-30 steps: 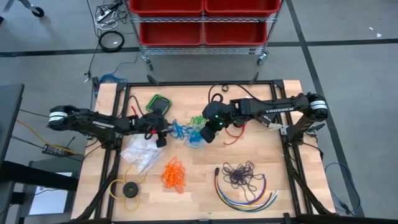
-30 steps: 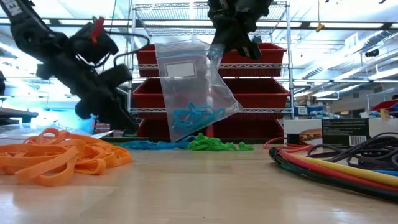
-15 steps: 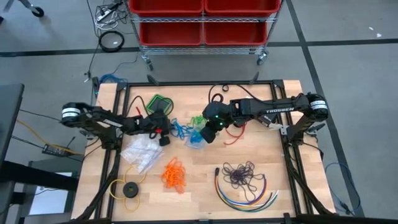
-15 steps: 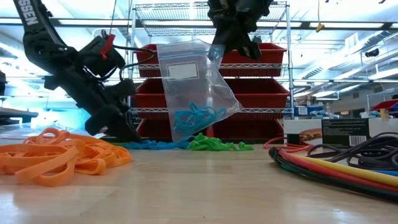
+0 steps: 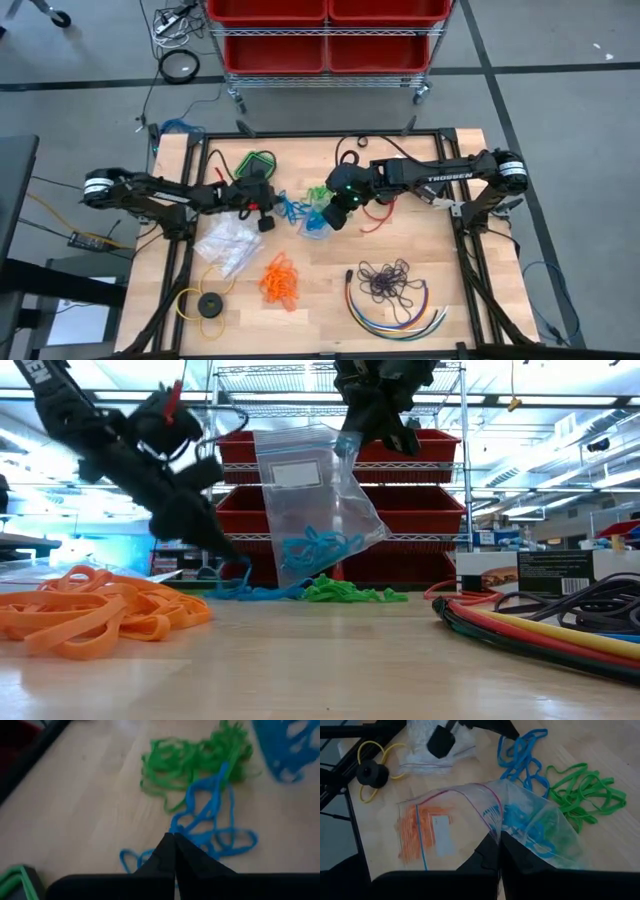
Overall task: Sort rubber bands
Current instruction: Put the blue rubber band into the transparent zip bag
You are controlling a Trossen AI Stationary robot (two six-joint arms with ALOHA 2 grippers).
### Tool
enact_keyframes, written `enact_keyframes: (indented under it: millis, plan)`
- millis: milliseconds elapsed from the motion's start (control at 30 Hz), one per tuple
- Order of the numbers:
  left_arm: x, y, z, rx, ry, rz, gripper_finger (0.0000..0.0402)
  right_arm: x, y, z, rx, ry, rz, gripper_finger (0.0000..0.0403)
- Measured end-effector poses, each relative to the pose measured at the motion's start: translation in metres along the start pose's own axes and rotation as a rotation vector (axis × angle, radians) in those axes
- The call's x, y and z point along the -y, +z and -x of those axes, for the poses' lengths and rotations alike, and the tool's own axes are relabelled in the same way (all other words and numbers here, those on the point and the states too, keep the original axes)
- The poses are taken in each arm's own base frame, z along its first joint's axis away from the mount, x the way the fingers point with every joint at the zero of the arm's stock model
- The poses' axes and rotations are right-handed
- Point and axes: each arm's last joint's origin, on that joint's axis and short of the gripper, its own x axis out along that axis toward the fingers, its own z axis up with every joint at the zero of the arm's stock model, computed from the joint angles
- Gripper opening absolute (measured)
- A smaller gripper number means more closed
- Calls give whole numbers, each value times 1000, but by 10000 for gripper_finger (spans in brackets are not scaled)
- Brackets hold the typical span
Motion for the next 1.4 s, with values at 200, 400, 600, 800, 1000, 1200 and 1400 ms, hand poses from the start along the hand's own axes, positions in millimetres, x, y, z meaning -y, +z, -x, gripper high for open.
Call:
enact_keyframes:
  millis: [200,400,600,800,1000,1200,1400]
  plan:
    - [4,40,22,133,-62,-12,2,0,0,0,-2,-2,0,0]
    - [10,79,55,279,-109,-33,1,0,0,0,-3,-2,0,0]
    - [18,114,85,425,-157,-67,1,0,0,0,-4,-2,0,0]
    - [33,139,103,517,-219,-114,0,0,0,0,-2,-1,-4,0]
    - [49,148,95,502,-207,-174,0,0,0,0,4,4,-20,0]
    - [61,145,73,420,-207,-219,0,-1,1,0,14,14,-50,0]
    - [67,148,58,383,-180,-259,0,-1,2,0,15,18,-63,0]
